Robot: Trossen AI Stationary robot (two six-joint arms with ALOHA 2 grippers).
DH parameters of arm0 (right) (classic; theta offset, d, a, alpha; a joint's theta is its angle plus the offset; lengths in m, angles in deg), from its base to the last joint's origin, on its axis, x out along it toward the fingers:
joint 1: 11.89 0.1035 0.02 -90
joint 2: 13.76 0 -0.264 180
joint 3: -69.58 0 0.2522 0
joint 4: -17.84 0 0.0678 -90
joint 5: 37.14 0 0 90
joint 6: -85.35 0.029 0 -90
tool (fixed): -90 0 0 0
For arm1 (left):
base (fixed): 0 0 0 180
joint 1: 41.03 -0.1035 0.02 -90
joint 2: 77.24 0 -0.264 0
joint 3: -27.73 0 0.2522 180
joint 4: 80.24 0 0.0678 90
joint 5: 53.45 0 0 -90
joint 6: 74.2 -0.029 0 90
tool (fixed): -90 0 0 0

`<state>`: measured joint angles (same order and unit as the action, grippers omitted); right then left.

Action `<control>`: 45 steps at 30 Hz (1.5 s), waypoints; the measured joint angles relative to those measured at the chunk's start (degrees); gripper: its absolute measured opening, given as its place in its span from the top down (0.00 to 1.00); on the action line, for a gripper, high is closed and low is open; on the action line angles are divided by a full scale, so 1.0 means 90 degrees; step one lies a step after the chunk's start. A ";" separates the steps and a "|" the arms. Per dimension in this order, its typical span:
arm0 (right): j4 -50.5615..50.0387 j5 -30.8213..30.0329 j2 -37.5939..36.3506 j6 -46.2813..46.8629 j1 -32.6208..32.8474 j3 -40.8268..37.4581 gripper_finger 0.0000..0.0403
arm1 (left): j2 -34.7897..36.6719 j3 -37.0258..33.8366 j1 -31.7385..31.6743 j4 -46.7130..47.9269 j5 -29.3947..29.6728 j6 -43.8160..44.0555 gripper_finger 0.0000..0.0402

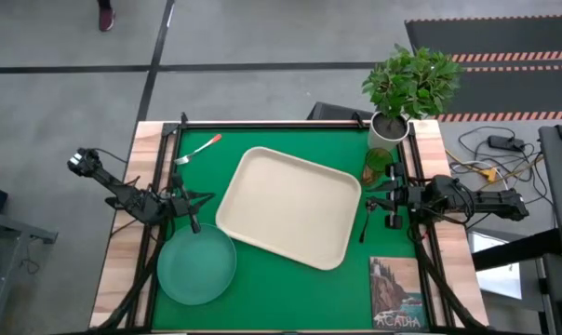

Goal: Pick and place plate/cup/fork/spoon on tray

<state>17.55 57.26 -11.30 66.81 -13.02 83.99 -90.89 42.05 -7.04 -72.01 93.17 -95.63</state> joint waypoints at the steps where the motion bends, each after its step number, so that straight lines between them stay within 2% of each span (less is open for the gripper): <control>1: 0.0000 0.0000 0.0000 0.0003 0.0000 0.0000 0.83 | 0.0000 0.0000 -0.0001 -0.0001 -0.0002 0.0000 1.00; 7: 0.0000 0.0001 0.0000 0.0008 -0.0001 0.0001 0.83 | 0.0000 0.0000 -0.0001 0.0001 0.0000 -0.0057 1.00; 16: 0.0005 0.0002 0.0000 0.0036 0.0000 0.0000 0.83 | 0.0000 0.0000 -0.0001 0.0000 0.0005 -0.3249 1.00; 20: 0.0010 0.0053 -0.0002 0.1836 0.0002 0.0000 0.83 | -0.0021 0.0004 -0.0001 -0.0048 -0.0031 -0.4146 1.00; 23: 0.0085 -0.0141 -0.0002 0.2775 0.0000 0.0000 0.83 | -0.0035 0.0010 -0.0001 -0.0743 -0.0325 -0.3782 1.00; 26: 0.0107 -0.0758 -0.0002 0.2809 -0.0003 0.0000 0.83 | -0.0043 0.0007 -0.0001 -0.1808 -0.0903 -0.2830 1.00; 28: 0.0148 -0.0839 -0.0001 0.2820 -0.0002 0.0001 0.83 | -0.0066 0.0009 -0.0001 -0.2451 -0.1133 -0.2465 1.00; 35: 0.1189 -0.0830 0.0039 0.2247 -0.0002 0.0000 0.83 | -0.0062 0.0010 -0.0001 -0.4627 -0.1451 -0.1494 1.00; 40: 0.2054 -0.0857 0.0083 0.1654 -0.0002 0.0001 0.83 | -0.0063 0.0028 -0.0001 -0.5893 -0.1457 -0.1487 1.00; 45: 0.2821 -0.1168 0.0080 0.1174 -0.0002 0.0000 0.83 | -0.0061 0.0039 -0.0001 -0.6951 -0.1515 -0.1491 1.00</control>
<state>42.94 46.75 -10.58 77.38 -13.03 83.99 -91.44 42.40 -7.05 -134.57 79.54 -109.05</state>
